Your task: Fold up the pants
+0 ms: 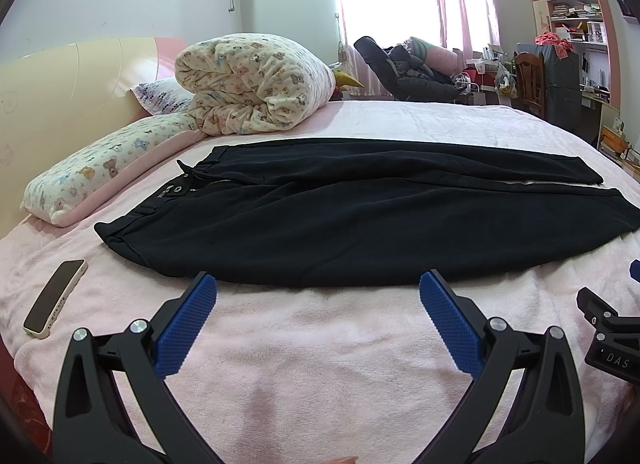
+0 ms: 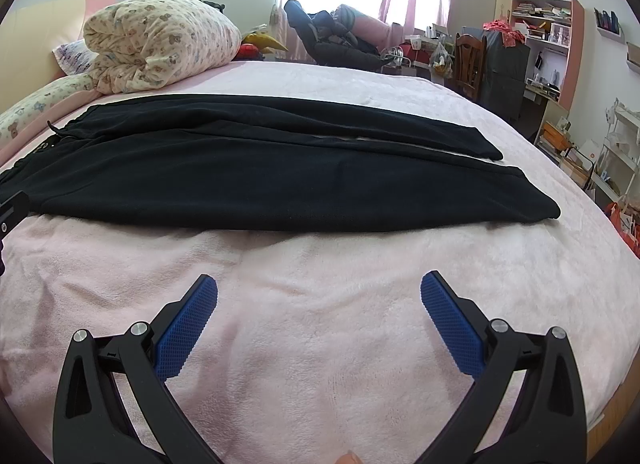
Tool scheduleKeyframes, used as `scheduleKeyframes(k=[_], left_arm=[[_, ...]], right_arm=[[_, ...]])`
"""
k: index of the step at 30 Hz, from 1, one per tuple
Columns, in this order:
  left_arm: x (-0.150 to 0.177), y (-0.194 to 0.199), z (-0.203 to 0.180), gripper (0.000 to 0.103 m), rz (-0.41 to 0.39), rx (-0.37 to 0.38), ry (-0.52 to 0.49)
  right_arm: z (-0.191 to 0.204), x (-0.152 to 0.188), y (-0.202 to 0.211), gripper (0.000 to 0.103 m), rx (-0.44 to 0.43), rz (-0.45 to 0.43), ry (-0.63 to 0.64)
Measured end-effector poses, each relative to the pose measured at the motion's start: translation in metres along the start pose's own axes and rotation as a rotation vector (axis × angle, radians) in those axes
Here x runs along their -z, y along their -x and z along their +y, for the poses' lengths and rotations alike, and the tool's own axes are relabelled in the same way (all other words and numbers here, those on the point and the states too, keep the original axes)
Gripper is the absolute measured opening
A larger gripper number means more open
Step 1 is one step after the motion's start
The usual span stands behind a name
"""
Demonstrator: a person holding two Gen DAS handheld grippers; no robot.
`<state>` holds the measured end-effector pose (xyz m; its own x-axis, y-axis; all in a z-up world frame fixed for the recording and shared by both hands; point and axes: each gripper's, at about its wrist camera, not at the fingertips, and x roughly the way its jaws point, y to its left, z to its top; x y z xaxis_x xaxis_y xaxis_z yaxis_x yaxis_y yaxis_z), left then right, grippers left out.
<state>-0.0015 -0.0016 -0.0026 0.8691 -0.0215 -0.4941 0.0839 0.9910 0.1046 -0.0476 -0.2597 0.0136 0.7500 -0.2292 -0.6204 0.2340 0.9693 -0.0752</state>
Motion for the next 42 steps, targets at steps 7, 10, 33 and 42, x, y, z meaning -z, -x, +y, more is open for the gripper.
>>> scheduleKeyframes(k=[7, 10, 33, 42], left_arm=[[0.0, 0.0, 0.0, 0.101, 0.001, 0.0, 0.0], [0.0, 0.0, 0.0, 0.101, 0.0, 0.0, 0.0], [-0.001, 0.0, 0.001, 0.101, 0.005, 0.003, -0.005], [-0.037, 0.004, 0.026, 0.101, 0.007, -0.038, 0.002]], right_arm=[[0.0, 0.0, 0.0, 0.102, 0.0, 0.001, 0.0], [0.0, 0.0, 0.0, 0.102, -0.001, 0.001, -0.001], [-0.009, 0.001, -0.004, 0.102, -0.031, 0.031, -0.027], [-0.047, -0.038, 0.006, 0.102, -0.085, 0.05, -0.081]])
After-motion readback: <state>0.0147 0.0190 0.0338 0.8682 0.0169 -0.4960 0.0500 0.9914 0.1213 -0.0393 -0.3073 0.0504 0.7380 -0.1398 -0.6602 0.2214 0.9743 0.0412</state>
